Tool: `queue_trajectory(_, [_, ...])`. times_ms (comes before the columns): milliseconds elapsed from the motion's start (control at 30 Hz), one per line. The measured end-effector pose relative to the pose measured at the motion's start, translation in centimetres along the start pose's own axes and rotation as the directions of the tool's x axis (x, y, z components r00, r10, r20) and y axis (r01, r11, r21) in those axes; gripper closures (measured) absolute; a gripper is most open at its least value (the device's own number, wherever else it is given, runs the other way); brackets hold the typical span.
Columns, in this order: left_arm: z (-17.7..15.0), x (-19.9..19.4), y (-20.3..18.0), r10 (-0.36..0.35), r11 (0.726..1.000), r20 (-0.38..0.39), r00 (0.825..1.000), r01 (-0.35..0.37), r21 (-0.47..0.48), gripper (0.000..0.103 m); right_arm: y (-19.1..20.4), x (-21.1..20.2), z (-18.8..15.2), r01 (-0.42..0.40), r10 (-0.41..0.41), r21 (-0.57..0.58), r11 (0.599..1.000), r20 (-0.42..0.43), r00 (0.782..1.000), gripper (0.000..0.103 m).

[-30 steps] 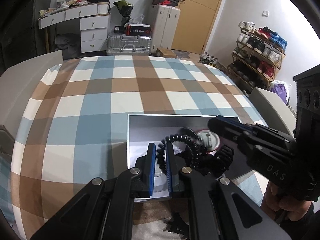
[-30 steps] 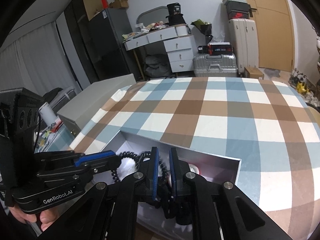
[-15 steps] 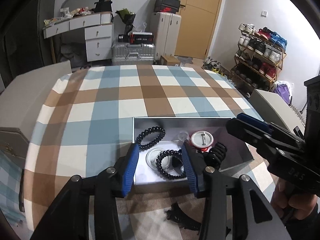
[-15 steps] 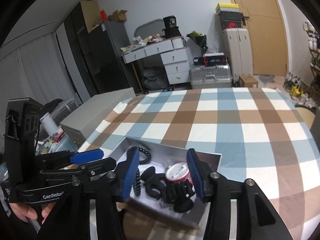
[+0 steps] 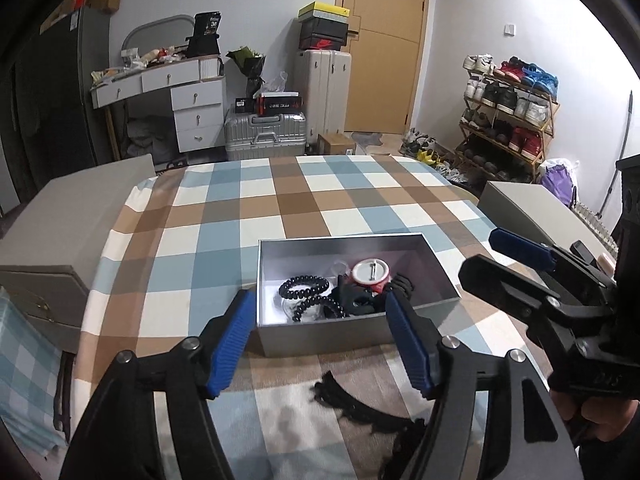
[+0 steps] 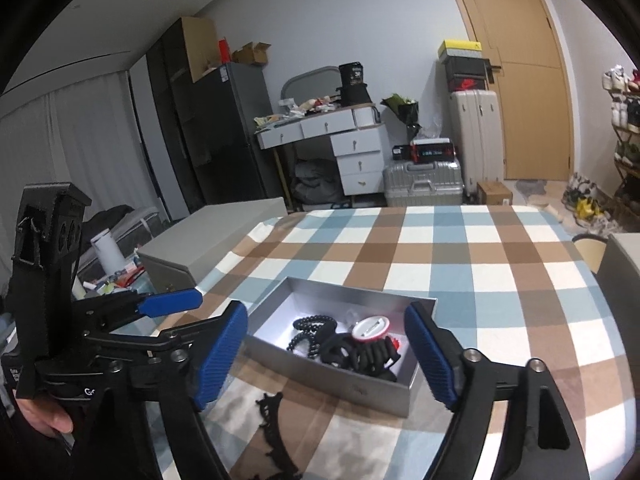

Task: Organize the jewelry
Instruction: 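Move both tools back to the black claw hair clips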

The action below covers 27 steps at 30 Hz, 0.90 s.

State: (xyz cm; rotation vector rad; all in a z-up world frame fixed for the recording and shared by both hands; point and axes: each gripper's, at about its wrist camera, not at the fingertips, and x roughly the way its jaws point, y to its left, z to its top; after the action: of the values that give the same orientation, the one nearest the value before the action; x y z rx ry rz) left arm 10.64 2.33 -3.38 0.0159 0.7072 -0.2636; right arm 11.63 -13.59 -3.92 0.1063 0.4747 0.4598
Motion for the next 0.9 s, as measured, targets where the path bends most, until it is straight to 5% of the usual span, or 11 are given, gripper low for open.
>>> queue_trajectory(233, [-0.6, -2.0, 0.2, -0.001, 0.999, 0.030, 1.000, 0.002, -0.048, 0.026, 0.6, -2.2, -1.2, 0.011, -0.010, -0.033, 0.999, 0.028, 1.000, 0.006])
queue_trajectory(567, [-1.2, -3.7, -0.2, 0.090, 0.994, 0.080, 0.993, -0.084, -0.068, 0.011, 0.7, -4.9, -3.1, 0.058, -0.056, -0.047, 0.997, 0.038, 0.998, 0.000])
queue_trajectory(733, [-2.8, -3.3, -0.2, 0.114, 0.989, 0.056, 0.992, -0.108, -0.096, 0.002, 1.1, -5.8, -4.5, 0.079, -0.077, -0.075, 0.994, 0.033, 0.997, 0.000])
queue_trajectory(900, [-5.8, -1.7, -0.7, 0.046, 0.995, -0.032, 0.998, -0.048, -0.090, 0.002, 0.6, -5.9, -6.4, 0.106, -0.106, -0.061, 0.993, -0.008, 0.994, 0.000])
